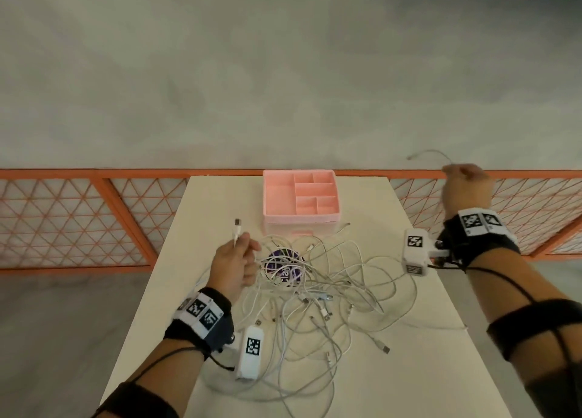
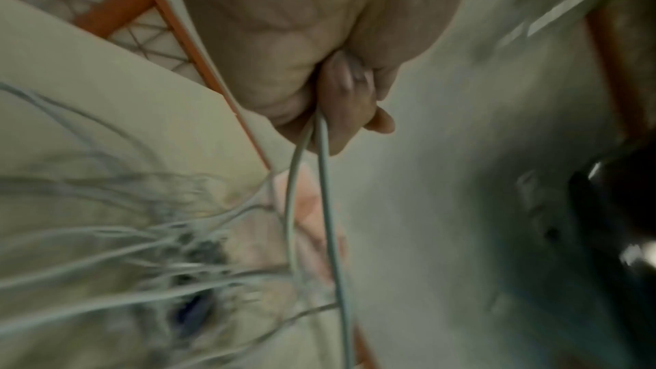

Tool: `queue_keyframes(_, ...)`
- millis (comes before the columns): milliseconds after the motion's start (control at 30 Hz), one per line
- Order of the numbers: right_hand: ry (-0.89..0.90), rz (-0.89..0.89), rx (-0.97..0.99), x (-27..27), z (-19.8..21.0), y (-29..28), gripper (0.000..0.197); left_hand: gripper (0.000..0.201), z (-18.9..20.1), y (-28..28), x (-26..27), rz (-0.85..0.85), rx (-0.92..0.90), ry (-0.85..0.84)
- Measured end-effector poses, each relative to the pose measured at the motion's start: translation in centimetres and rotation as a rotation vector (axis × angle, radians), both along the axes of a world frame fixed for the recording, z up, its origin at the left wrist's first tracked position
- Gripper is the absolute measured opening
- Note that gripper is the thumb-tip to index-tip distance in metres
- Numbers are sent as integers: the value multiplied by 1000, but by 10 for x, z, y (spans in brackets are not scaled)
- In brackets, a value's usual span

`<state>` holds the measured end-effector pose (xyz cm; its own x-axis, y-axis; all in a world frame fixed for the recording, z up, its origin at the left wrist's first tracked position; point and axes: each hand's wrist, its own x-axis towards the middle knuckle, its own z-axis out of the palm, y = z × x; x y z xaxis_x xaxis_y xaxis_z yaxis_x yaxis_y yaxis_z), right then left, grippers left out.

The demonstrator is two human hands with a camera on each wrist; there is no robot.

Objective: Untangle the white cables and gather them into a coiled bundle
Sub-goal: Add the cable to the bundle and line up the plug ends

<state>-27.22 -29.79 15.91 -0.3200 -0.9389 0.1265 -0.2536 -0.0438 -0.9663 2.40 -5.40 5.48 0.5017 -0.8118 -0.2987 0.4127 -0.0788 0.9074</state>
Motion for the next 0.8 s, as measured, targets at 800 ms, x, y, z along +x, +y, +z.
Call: queue_keyframes(800,751,1193,-44,98,-82,143,36,30,43,-31,-24,10,-289,220)
